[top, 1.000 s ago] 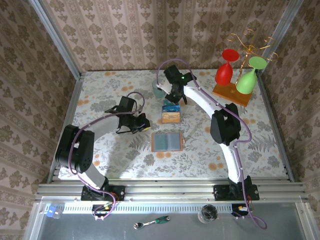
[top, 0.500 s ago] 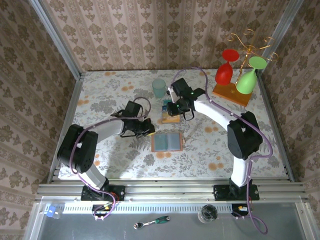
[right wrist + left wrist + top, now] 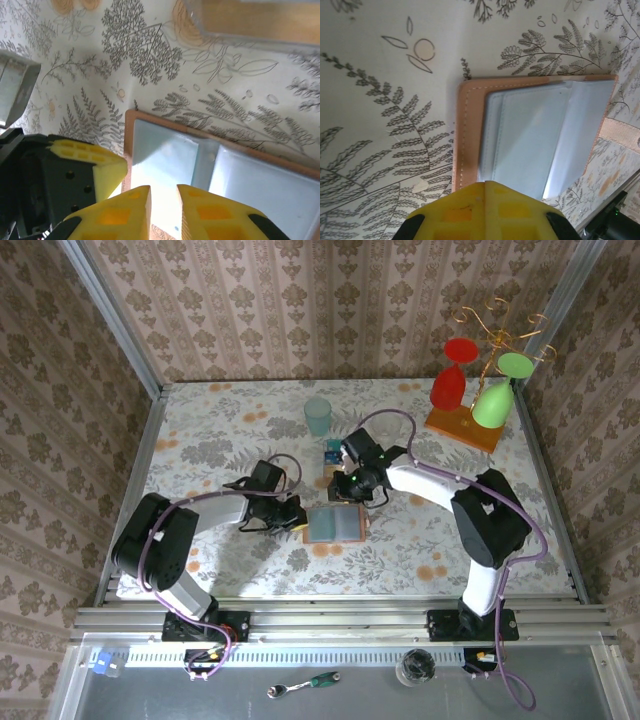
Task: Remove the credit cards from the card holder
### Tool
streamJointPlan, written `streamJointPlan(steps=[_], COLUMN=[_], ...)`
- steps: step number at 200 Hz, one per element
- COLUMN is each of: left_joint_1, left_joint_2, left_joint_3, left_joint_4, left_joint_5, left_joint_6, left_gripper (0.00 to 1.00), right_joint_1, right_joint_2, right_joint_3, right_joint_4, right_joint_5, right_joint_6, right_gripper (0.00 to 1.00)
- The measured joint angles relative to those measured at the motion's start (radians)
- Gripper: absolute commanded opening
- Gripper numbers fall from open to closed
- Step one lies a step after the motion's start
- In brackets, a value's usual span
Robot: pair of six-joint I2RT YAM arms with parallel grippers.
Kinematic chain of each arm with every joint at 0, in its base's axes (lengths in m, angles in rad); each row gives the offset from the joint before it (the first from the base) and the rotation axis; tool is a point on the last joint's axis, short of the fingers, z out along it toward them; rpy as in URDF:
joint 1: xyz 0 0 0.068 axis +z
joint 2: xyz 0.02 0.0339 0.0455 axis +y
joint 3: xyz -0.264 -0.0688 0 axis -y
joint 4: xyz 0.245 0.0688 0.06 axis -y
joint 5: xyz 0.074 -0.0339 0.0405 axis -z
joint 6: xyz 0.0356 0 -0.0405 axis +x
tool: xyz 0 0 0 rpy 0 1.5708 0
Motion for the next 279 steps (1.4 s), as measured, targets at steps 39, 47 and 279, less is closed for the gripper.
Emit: streamJointPlan(steps=[39,47,279], left_joint_1=[0.0,0.0,0.0], left_joint_2=[0.0,0.0,0.0], left_joint_3=[-0.024,-0.028,-0.043], left_joint_4=[0.023,0.027,0.063], left_joint_5=[-0.01,-0.01,-0.01], left_joint_6=[0.0,0.0,-0.014], left_gripper=[0.0,0.0,0.0], right_joint_1=[0.011,0.012,0.073], right_joint_2=[0.0,0.0,0.1], right_joint_3=[-0.032,-0.035,-0.045], right_joint_4=[0.023,0.024,0.072], right_joint_5=[-0.029,-0.032,-0.092], right_joint_6=[0.03,0.036,0.093], right_gripper=[0.27,0.27,0.3])
